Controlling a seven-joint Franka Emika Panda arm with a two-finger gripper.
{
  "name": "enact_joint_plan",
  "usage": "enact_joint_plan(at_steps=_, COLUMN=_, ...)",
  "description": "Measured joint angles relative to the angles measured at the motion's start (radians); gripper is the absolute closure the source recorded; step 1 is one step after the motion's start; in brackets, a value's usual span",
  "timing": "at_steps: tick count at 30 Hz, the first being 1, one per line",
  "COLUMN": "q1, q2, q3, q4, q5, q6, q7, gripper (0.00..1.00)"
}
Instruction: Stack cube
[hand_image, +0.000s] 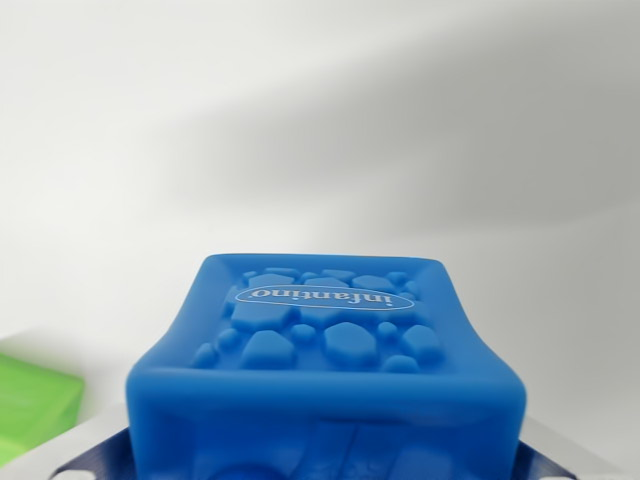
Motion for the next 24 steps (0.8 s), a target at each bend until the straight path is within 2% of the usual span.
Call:
enact_joint_plan(at_steps=14, q1=0.048, q2=-0.034, q3=0.005, q4=-0.028, q5=-0.008, q6=-0.005, q7=0.112, gripper=1.0)
enact_joint_plan(at_steps=24, q1=0.083, q2=-0.059, q3=0.013, q4=-0.047, q5=-0.014, q6=-0.01, q7=0.199, gripper=1.0)
